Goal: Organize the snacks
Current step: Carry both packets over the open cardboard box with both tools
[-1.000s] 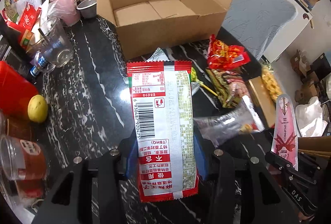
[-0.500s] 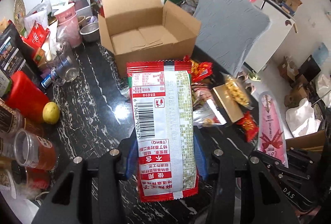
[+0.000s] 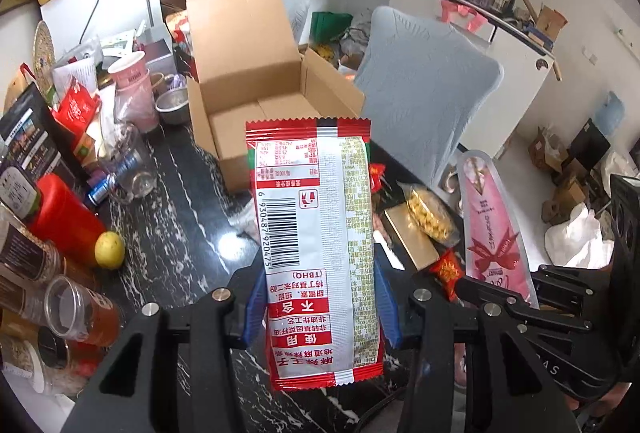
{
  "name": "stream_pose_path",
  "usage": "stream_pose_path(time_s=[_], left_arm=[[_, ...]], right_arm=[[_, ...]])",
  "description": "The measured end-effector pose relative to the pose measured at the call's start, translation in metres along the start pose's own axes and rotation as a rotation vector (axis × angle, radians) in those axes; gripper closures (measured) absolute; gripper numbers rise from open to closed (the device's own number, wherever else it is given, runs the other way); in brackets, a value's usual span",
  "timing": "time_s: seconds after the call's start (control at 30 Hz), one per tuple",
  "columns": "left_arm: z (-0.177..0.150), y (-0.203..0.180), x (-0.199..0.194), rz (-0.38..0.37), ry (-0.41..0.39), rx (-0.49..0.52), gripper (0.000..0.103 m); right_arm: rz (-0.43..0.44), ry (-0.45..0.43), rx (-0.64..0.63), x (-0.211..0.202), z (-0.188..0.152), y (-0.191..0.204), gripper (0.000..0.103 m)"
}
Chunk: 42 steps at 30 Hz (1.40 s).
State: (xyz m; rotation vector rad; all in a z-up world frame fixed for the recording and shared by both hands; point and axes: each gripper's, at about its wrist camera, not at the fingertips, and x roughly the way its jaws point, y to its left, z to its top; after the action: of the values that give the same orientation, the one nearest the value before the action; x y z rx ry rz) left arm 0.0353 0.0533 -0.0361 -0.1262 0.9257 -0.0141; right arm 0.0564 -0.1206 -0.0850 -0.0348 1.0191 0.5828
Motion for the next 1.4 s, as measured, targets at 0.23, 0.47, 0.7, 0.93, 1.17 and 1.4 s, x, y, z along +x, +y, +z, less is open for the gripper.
stream_pose_path(time_s=[0.23,0.47,0.7,0.93,1.17,1.4], left_arm=[[0.027,0.008,0.011,0.011,-0.016,-0.044,0.057],[0.063,0.02,0.029,0.051,-0.032,-0.083,0.057],[0.105,0.038,0.055,0.089,-0.055,-0.133,0.057],[0.142,0.057,0.084,0.125,-0.07,-0.176,0.057],[0.176,0.078,0.118,0.159,-0.066,-0.206,0.057],[0.2,0.099,0.163,0.187,-0.039,-0.208,0.057]], right_arm=[[0.045,-0.011,-0.072,0.009,0.042,0.001,0.092],[0.088,-0.001,-0.139,0.034,0.089,-0.003,0.092],[0.134,0.005,-0.201,0.068,0.143,-0.009,0.092],[0.173,0.002,-0.251,0.104,0.196,-0.013,0.092],[0.197,0.011,-0.275,0.143,0.239,-0.02,0.092],[0.19,0.022,-0.283,0.185,0.273,-0.026,0.092]])
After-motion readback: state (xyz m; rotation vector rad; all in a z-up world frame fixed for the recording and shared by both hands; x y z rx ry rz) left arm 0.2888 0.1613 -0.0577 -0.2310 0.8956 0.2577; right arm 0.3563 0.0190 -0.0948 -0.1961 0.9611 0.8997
